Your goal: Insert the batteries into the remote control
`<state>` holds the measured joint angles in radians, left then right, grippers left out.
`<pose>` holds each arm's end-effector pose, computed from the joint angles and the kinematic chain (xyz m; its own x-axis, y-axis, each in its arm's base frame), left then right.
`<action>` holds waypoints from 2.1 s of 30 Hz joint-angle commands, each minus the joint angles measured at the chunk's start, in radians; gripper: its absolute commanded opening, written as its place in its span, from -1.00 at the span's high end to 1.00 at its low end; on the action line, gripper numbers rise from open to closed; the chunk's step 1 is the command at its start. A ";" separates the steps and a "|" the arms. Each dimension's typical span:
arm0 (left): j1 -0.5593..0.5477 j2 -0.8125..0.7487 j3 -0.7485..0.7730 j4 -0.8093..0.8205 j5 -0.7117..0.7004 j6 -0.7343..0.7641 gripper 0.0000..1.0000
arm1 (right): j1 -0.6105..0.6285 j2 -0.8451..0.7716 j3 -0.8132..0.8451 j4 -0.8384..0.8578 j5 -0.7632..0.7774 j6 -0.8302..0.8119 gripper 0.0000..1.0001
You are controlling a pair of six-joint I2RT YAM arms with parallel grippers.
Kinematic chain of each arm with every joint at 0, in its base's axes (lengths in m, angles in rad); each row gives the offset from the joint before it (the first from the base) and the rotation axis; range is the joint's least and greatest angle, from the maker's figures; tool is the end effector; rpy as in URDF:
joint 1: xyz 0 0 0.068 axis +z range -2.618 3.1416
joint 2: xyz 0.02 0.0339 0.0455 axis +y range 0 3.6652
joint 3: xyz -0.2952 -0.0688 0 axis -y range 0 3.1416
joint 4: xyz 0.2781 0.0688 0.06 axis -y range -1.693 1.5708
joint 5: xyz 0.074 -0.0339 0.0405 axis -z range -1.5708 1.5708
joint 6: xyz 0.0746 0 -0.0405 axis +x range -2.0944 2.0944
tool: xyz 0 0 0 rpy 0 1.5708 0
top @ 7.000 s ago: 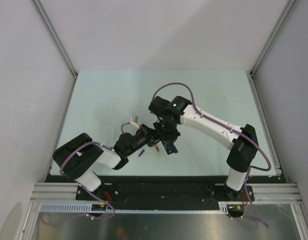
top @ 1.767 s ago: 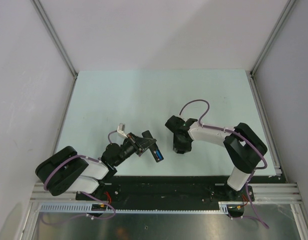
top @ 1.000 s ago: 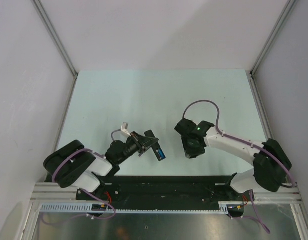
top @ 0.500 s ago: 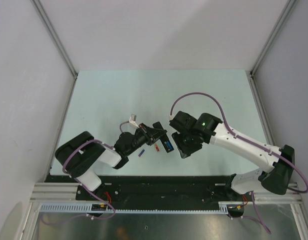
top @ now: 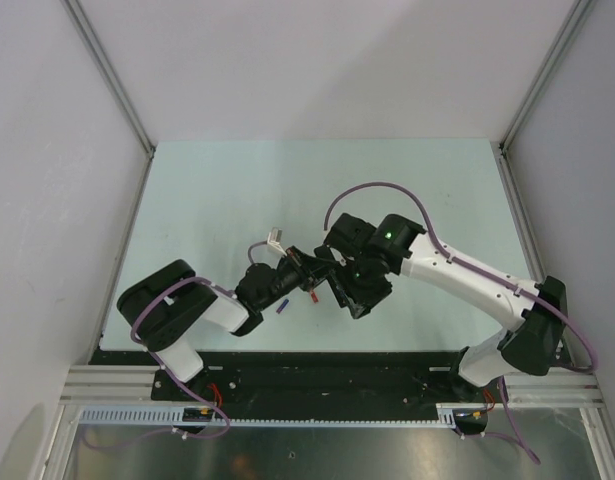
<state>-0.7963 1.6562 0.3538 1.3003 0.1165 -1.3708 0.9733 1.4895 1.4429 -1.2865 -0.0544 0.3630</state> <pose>0.2210 -0.2383 0.1551 -0.7757 -0.5990 -0.1984 0.1557 0.1230 -0.9801 0.1719 0.2599 0.3104 -0.8068 -0.5554 -0.2014 -0.5843 0.8005 0.1330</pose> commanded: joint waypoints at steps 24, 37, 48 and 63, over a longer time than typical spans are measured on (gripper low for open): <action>-0.040 -0.092 -0.021 0.378 -0.060 0.050 1.00 | -0.079 0.126 0.120 -0.002 -0.102 0.028 1.00; -0.041 -0.098 -0.021 0.379 -0.058 0.052 0.99 | -0.078 0.152 0.145 -0.010 -0.093 0.031 1.00; -0.043 -0.099 -0.019 0.379 -0.060 0.053 0.99 | -0.077 0.163 0.145 0.004 -0.084 0.040 1.00; -0.047 -0.096 -0.018 0.379 -0.044 0.049 1.00 | -0.076 0.181 0.162 -0.017 -0.024 0.028 1.00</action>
<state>-0.8295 1.5948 0.3393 1.2991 0.0727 -1.3338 0.8951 1.6566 1.5513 -1.2922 -0.1207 0.3954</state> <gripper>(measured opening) 0.177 0.446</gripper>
